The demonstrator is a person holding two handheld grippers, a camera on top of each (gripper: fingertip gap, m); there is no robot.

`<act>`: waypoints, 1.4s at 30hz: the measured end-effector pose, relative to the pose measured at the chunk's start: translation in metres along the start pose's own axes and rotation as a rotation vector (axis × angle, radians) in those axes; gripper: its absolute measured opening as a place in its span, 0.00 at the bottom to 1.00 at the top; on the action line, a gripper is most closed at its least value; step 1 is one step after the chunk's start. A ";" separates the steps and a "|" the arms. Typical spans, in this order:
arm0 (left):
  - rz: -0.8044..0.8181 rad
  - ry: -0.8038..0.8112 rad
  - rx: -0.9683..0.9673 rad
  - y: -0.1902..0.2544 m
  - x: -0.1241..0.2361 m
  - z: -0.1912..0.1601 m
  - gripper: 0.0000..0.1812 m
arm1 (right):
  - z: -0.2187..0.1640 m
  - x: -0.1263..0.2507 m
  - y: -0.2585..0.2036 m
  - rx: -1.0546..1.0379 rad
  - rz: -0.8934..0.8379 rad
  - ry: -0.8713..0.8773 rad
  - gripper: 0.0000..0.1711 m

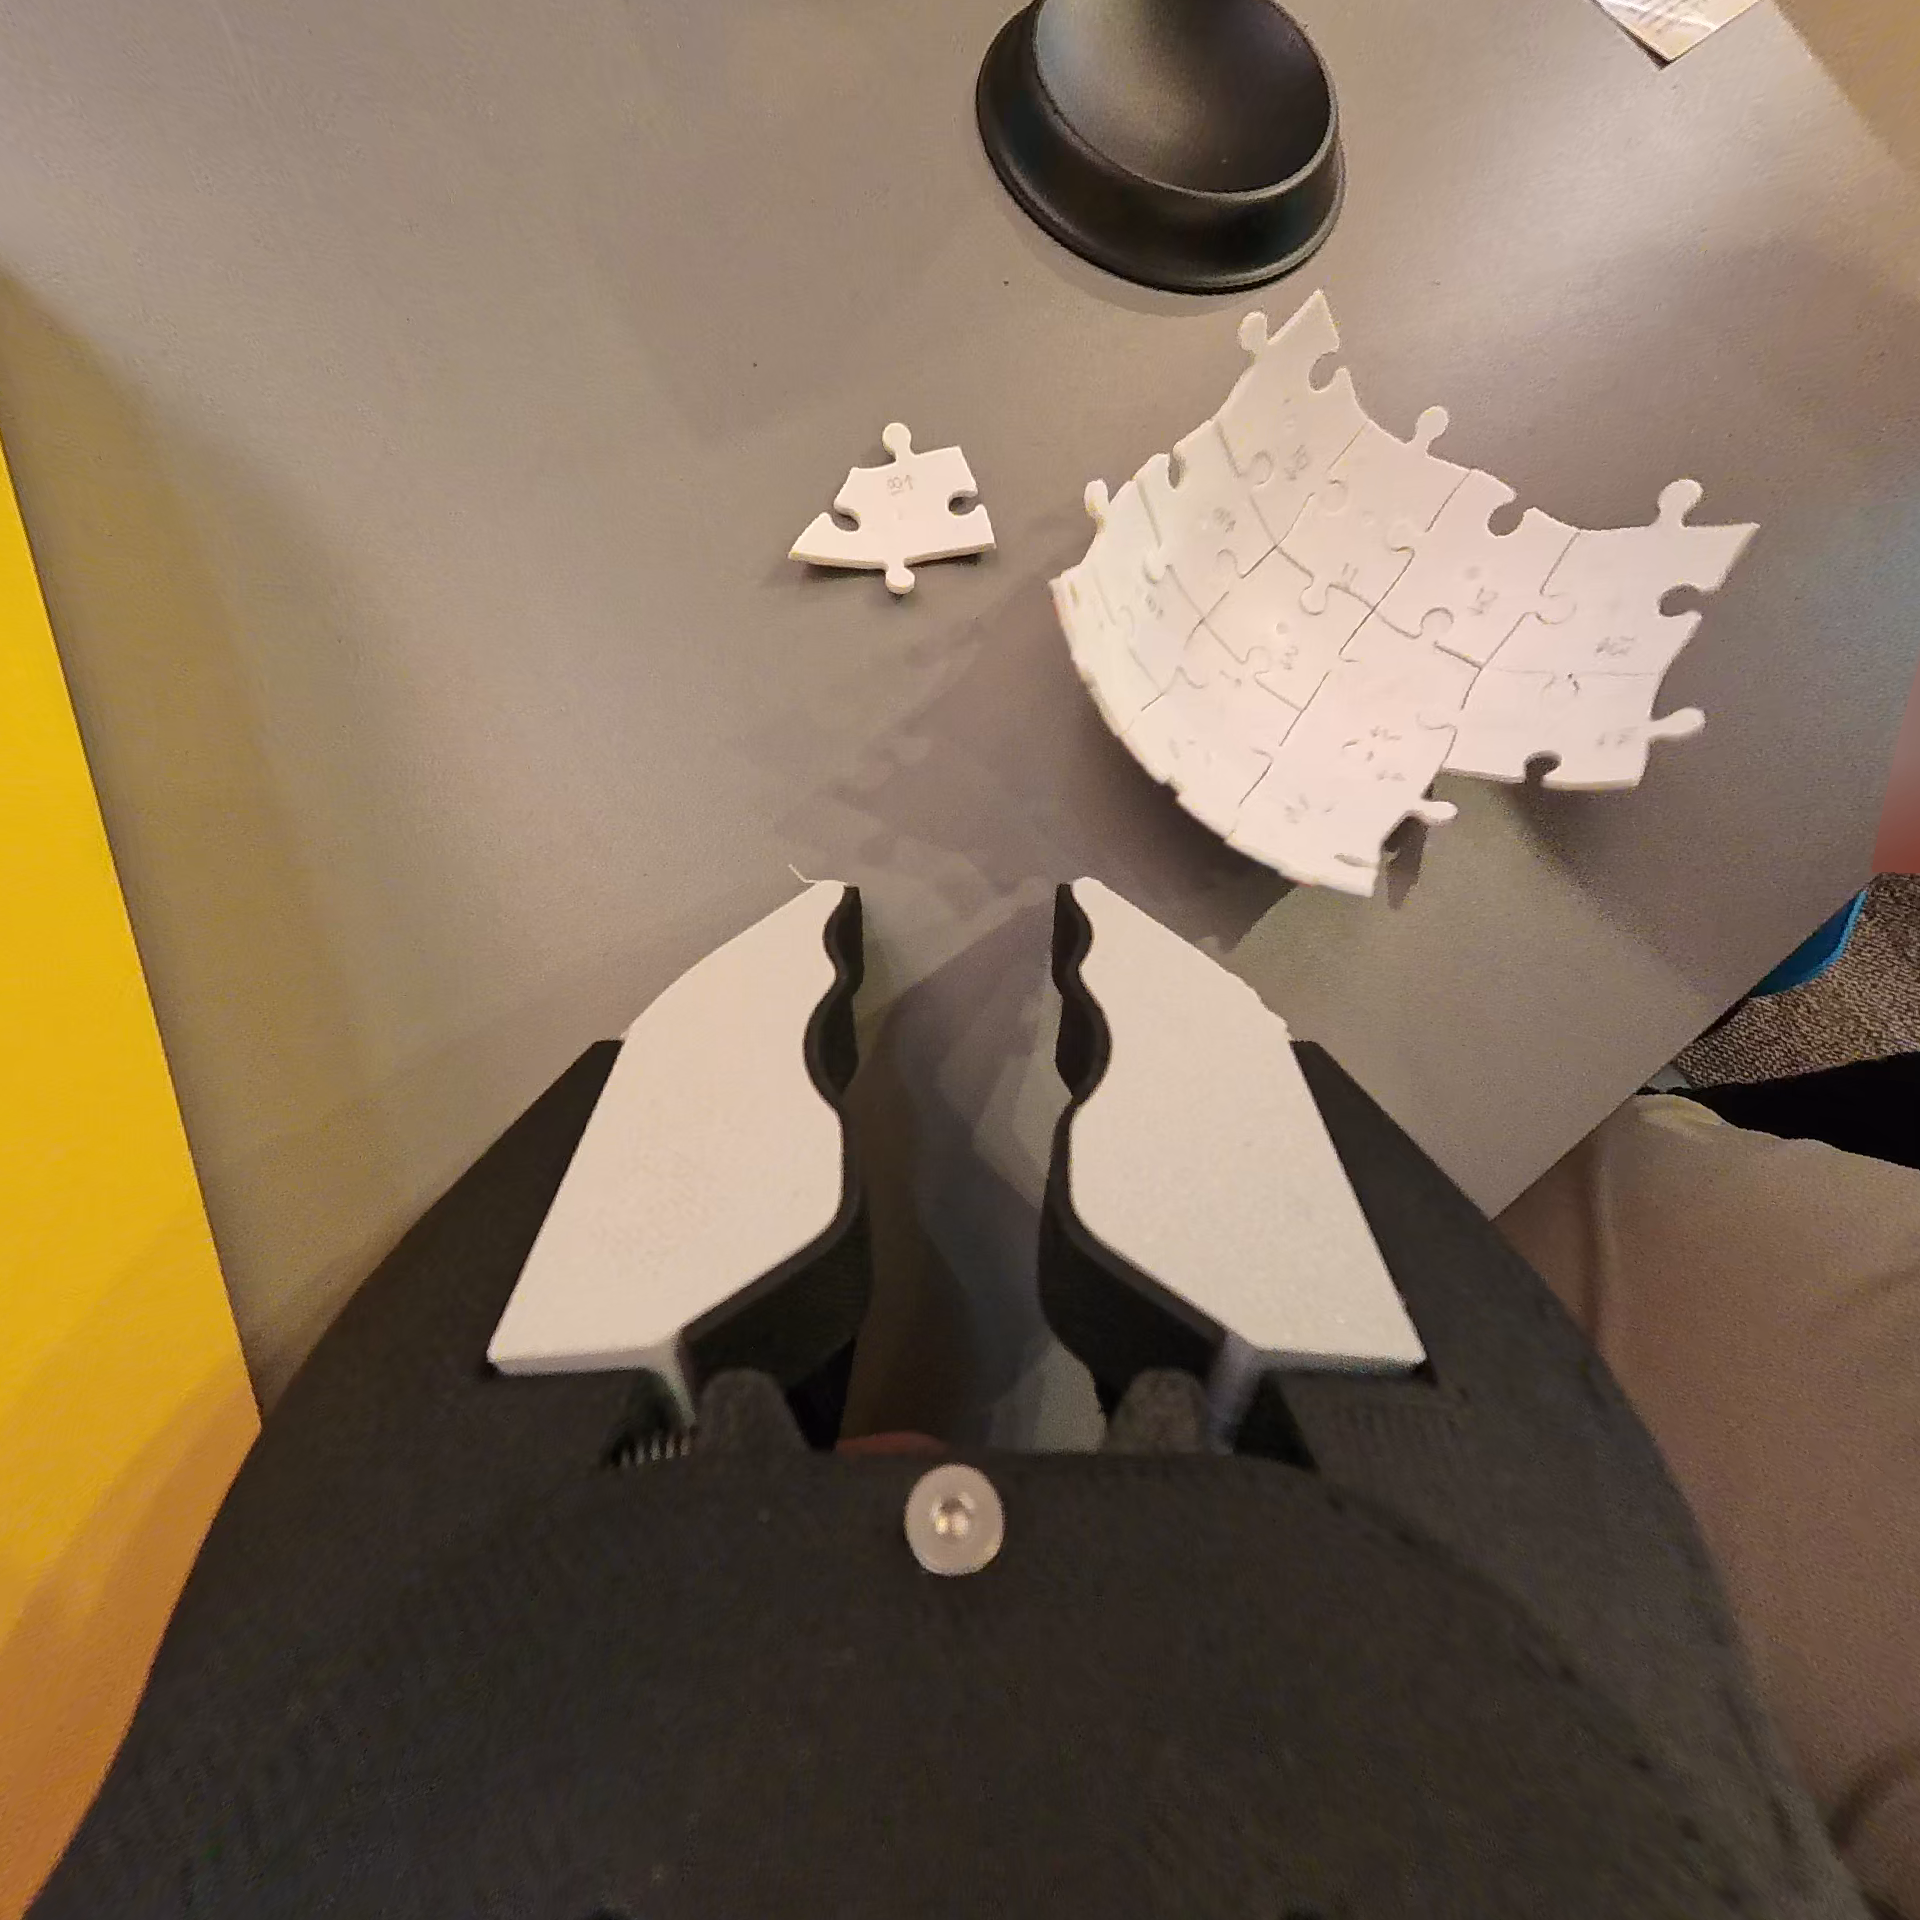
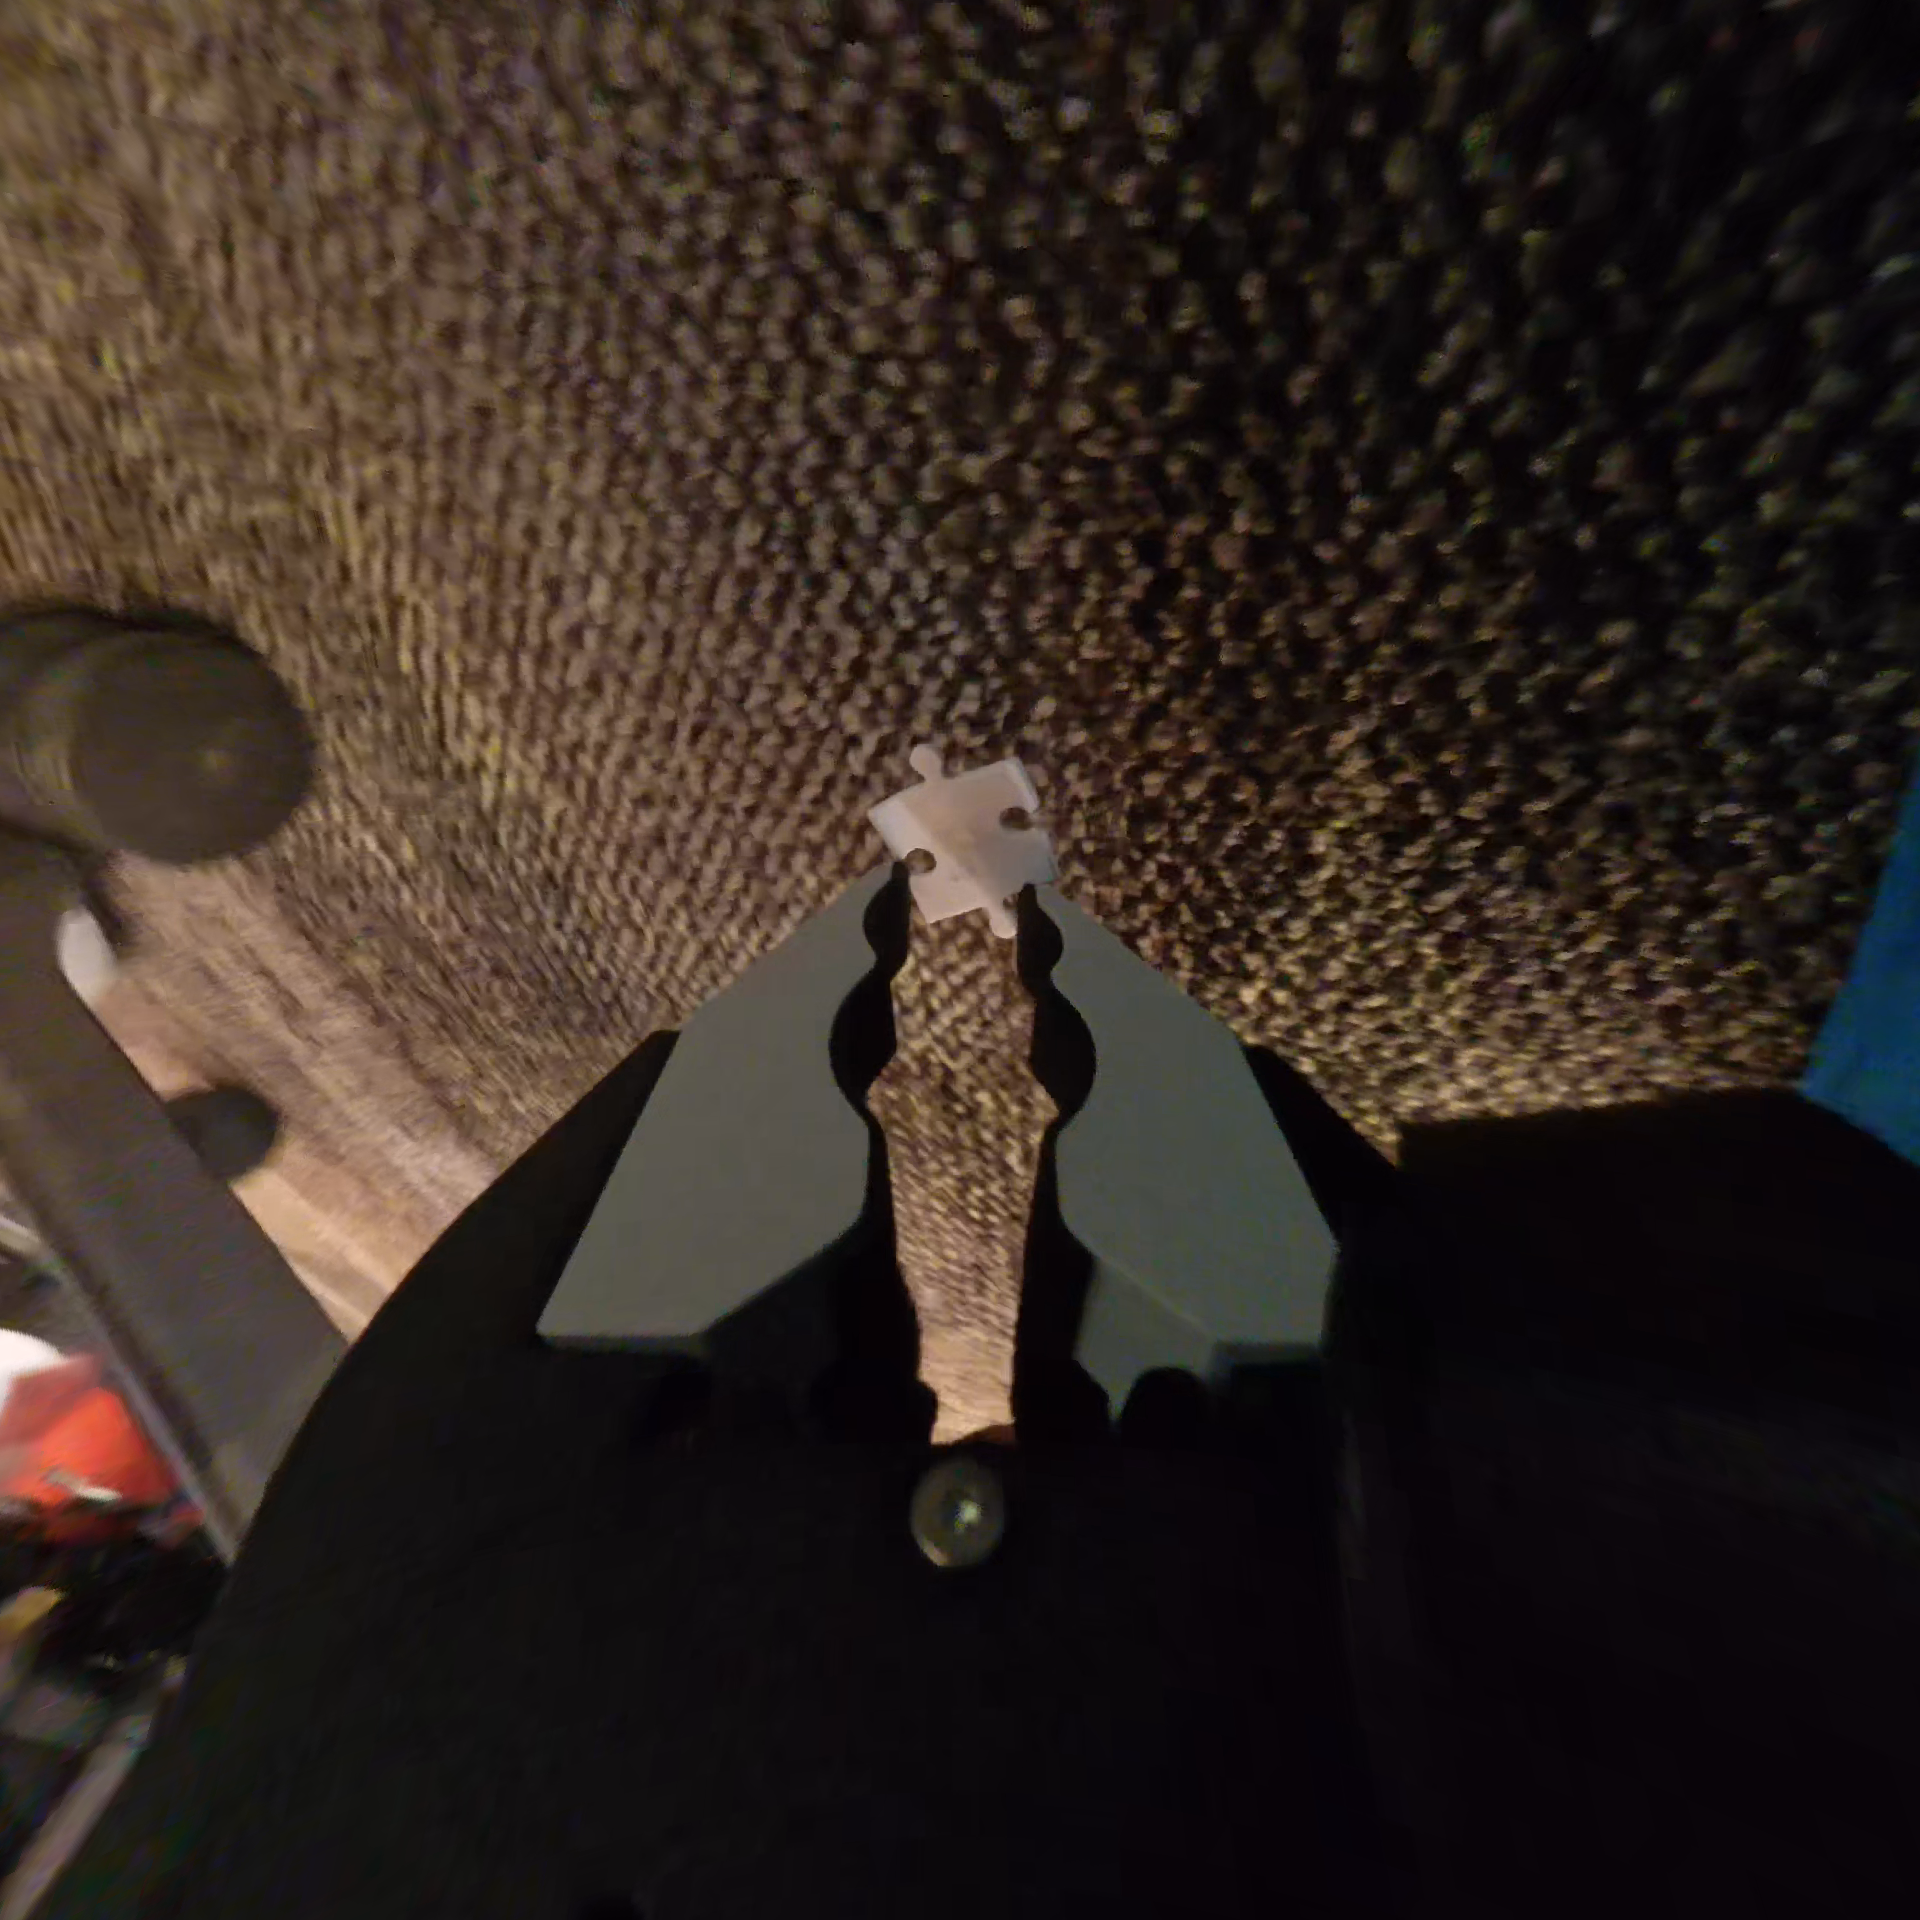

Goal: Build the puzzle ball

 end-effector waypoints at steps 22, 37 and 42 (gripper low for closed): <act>0.005 -0.004 -0.055 0.004 0.000 -0.001 0.23 | 0.018 0.263 -0.177 0.756 0.413 0.171 0.11; -0.127 0.108 0.068 0.003 0.009 0.013 0.27 | 0.135 0.586 -0.422 1.372 0.661 0.638 0.11; -0.169 0.145 0.088 0.001 0.009 0.023 0.26 | 0.185 0.594 -0.479 1.363 0.553 0.603 0.11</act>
Point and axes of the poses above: each gripper's, where its closed fingertips meet, x back along the fingers, z out of its top, y = z × x across the jaws, the point moved 3 cm from there along x, back along the fingers, and after that the axes turned 11 degrees about y, right-handed, at the moved point
